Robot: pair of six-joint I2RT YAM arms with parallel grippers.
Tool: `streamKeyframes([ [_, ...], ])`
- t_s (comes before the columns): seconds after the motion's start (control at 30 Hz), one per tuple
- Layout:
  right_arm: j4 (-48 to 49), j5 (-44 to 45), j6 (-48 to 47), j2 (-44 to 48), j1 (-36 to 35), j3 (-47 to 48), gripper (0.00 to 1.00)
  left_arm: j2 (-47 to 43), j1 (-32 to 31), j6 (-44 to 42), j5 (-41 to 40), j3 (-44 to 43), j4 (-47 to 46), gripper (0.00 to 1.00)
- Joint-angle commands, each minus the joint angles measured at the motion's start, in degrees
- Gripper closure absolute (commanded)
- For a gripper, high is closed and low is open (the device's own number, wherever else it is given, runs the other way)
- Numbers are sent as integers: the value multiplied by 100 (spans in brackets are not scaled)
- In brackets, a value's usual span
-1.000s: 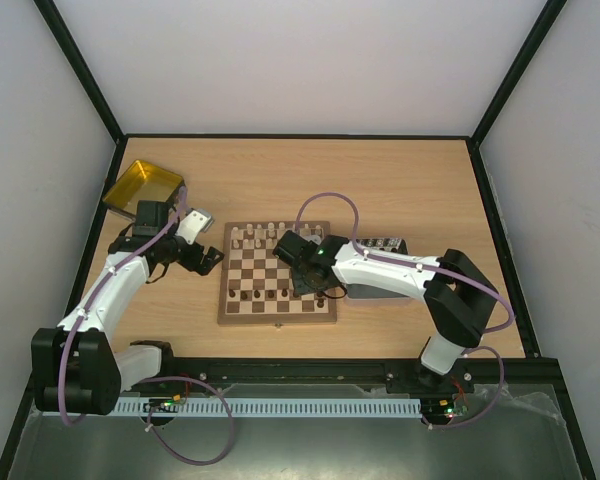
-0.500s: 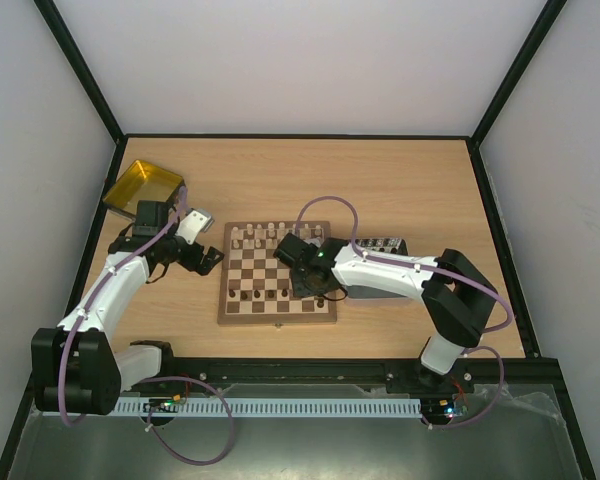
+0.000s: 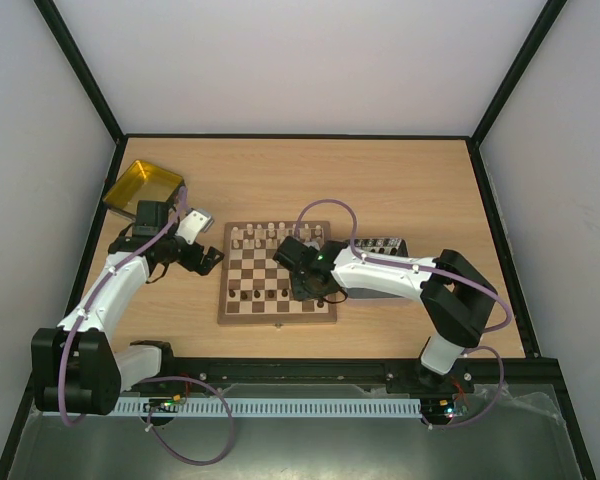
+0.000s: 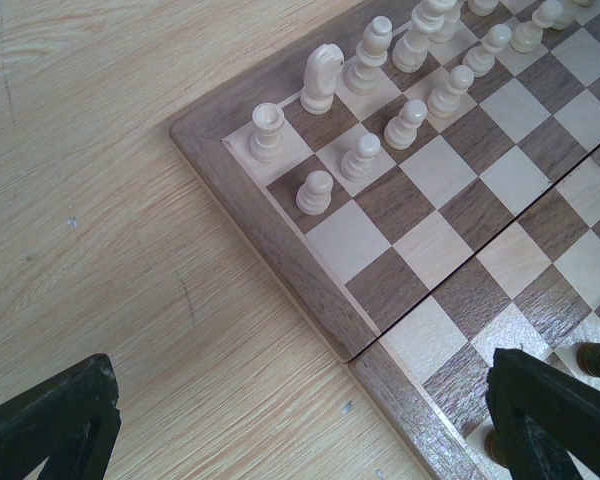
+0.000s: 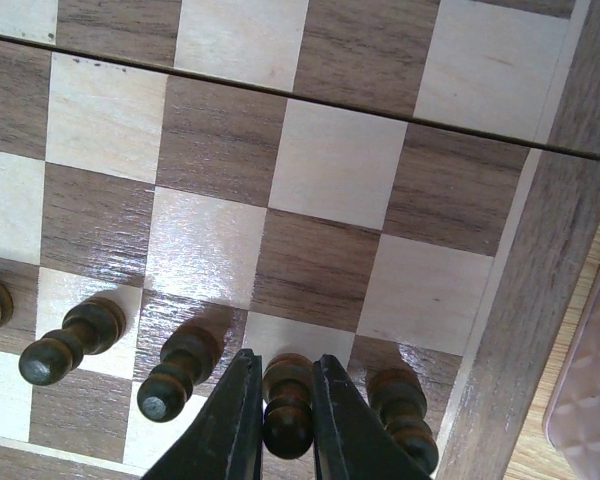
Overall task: Set up the chess pieces on the board
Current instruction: Place the chess piece on the chessboard.
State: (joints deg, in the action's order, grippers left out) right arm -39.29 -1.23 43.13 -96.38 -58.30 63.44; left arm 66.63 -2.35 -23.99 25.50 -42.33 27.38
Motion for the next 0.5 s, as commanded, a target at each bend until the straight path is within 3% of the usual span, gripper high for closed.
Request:
streamKeyframes([
  [0.0, 35, 72, 81, -85, -63, -66, 89, -26, -29, -36, 59, 67, -4, 0],
  [0.37, 22, 123, 99, -99, -61, -18, 88, -33, -29, -36, 59, 70, -4, 0],
  [0.47, 11, 150, 101, -99, -64, -16, 82, -20, -29, -36, 69, 71, -5, 0],
])
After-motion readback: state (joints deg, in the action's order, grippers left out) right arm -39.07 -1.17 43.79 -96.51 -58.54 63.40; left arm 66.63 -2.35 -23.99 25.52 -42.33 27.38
